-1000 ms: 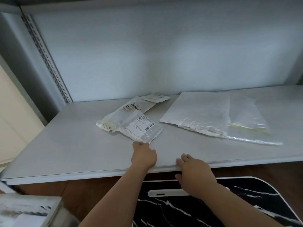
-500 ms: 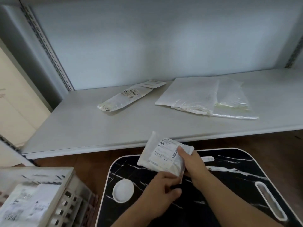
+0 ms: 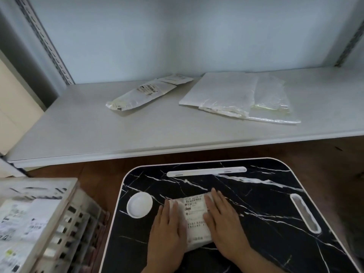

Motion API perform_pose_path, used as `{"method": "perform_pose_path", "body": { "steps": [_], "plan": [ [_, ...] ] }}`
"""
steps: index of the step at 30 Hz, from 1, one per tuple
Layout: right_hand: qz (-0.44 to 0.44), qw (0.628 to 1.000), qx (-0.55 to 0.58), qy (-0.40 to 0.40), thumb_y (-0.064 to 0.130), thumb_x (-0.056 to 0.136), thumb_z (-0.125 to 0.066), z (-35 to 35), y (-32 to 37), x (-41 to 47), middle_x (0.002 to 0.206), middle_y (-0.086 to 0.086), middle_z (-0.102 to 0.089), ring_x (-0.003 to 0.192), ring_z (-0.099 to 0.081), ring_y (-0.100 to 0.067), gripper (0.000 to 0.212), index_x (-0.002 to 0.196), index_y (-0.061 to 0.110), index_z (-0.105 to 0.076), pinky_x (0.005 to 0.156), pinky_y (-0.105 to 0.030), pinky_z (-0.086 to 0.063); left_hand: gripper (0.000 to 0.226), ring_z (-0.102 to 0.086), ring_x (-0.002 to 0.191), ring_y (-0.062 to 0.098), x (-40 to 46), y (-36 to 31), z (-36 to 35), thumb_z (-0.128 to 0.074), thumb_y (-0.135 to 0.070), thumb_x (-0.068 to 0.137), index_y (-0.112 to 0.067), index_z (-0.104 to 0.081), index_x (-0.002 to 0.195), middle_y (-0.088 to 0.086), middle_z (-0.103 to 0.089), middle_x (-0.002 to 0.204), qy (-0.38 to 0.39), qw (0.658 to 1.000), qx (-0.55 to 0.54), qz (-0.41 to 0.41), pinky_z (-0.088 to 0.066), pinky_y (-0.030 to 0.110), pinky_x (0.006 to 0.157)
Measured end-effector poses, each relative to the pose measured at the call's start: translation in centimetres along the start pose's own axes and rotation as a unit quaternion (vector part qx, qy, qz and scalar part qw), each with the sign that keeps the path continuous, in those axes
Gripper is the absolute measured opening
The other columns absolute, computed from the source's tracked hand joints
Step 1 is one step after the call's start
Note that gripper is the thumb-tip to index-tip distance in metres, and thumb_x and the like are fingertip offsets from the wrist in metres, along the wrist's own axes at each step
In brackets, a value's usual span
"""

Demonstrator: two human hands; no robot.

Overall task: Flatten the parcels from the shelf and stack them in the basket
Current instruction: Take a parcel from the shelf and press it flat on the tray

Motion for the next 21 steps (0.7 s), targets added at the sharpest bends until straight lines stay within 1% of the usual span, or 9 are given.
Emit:
{"method": "perform_pose_path", "body": {
  "steps": [1,2,3,4,5,8,13,17,21],
  "plan": [
    [0.034,0.998,-0.049,-0.01,0.069,0.085,0.019,-0.4,0.1,0.0,0.162,0.007,0.012,0.148,0.01,-0.009,0.083,0.153,0.026,-0.001,0.118,-0.037,-0.01,0.073,-0.011,0.148,0.02,0.0,-0.1,-0.7,-0.002,-0.06,0.091,-0.021,-0.001,0.153,0.004,-0.007,0.161,-0.004,0.999,0.03,-0.015,-0.008,0.026,0.119],
    [0.05,0.995,-0.081,-0.01,0.063,0.095,0.005,-0.7,0.1,0.0,0.163,0.002,-0.001,0.149,-0.001,-0.014,0.075,0.154,0.019,-0.011,0.114,-0.04,-0.014,0.072,-0.018,0.146,0.024,0.2,-0.2,-1.4,-0.005,-0.059,0.094,-0.017,-0.009,0.153,0.008,-0.017,0.159,0.0,0.999,0.045,-0.022,-0.01,0.03,0.117],
    [0.058,0.994,-0.095,-0.01,0.057,0.101,-0.007,-1.0,0.2,0.0,0.162,-0.003,-0.015,0.148,-0.012,-0.018,0.069,0.152,0.013,-0.022,0.11,-0.042,-0.019,0.069,-0.023,0.144,0.026,0.3,-0.2,-2.2,-0.011,-0.056,0.098,-0.015,-0.018,0.152,0.011,-0.025,0.156,0.01,0.998,0.047,-0.03,-0.012,0.034,0.115],
    [0.063,0.992,-0.108,-0.016,0.053,0.103,-0.015,-1.2,0.3,0.1,0.159,-0.006,-0.023,0.147,-0.019,-0.021,0.066,0.15,0.009,-0.027,0.108,-0.043,-0.021,0.065,-0.023,0.143,0.027,0.4,-0.2,-2.7,-0.015,-0.053,0.099,-0.013,-0.024,0.151,0.013,-0.028,0.155,0.014,0.998,0.052,-0.037,-0.012,0.037,0.113],
    [0.07,0.991,-0.116,-0.023,0.053,0.103,-0.018,-1.4,0.3,0.2,0.158,-0.008,-0.026,0.146,-0.022,-0.022,0.066,0.149,0.007,-0.029,0.108,-0.044,-0.023,0.064,-0.022,0.143,0.028,0.5,-0.1,-3.1,-0.019,-0.051,0.099,-0.013,-0.026,0.15,0.014,-0.028,0.155,0.012,0.997,0.058,-0.046,-0.013,0.04,0.112],
    [0.085,0.985,-0.144,-0.044,0.053,0.102,-0.019,-2.0,-0.1,0.3,0.157,-0.011,-0.027,0.146,-0.024,-0.023,0.067,0.148,0.005,-0.03,0.108,-0.043,-0.023,0.062,-0.02,0.144,0.029,0.6,-0.1,-3.5,-0.021,-0.049,0.098,-0.015,-0.025,0.151,0.014,-0.024,0.157,-0.021,0.995,0.071,-0.07,-0.017,0.045,0.112],
    [0.094,0.981,-0.168,-0.042,0.052,0.102,-0.019,-3.0,-0.4,0.6,0.159,-0.011,-0.023,0.146,-0.022,-0.024,0.067,0.149,0.005,-0.031,0.11,-0.042,-0.02,0.061,-0.021,0.144,0.032,0.6,-0.1,-4.0,-0.017,-0.047,0.099,-0.014,-0.029,0.149,0.016,-0.024,0.156,-0.034,0.993,0.092,-0.07,-0.018,0.05,0.113],
    [0.094,0.981,-0.157,-0.056,0.05,0.103,-0.015,-3.0,-0.4,0.7,0.159,-0.011,-0.023,0.147,-0.019,-0.024,0.065,0.149,0.006,-0.03,0.11,-0.044,-0.02,0.063,-0.022,0.144,0.034,0.7,-0.1,-4.3,-0.032,-0.044,0.094,-0.013,-0.031,0.149,0.017,-0.024,0.156,-0.039,0.99,0.116,-0.069,-0.019,0.053,0.111],
    [0.09,0.983,-0.153,-0.052,0.049,0.103,-0.015,-3.1,-0.4,0.6,0.158,-0.01,-0.025,0.147,-0.021,-0.024,0.064,0.148,0.007,-0.031,0.11,-0.046,-0.021,0.064,-0.023,0.144,0.035,0.7,-0.1,-4.5,-0.033,-0.044,0.093,-0.014,-0.029,0.149,0.016,-0.023,0.157,-0.028,0.989,0.129,-0.069,-0.019,0.054,0.111]
  ]
}}
Point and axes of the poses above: each hand's wrist, its own x-axis towards the middle knuckle, its own z-axis out of the back of the hand, y = z × x, the point moved 4 cm from there along x, towards the middle knuckle
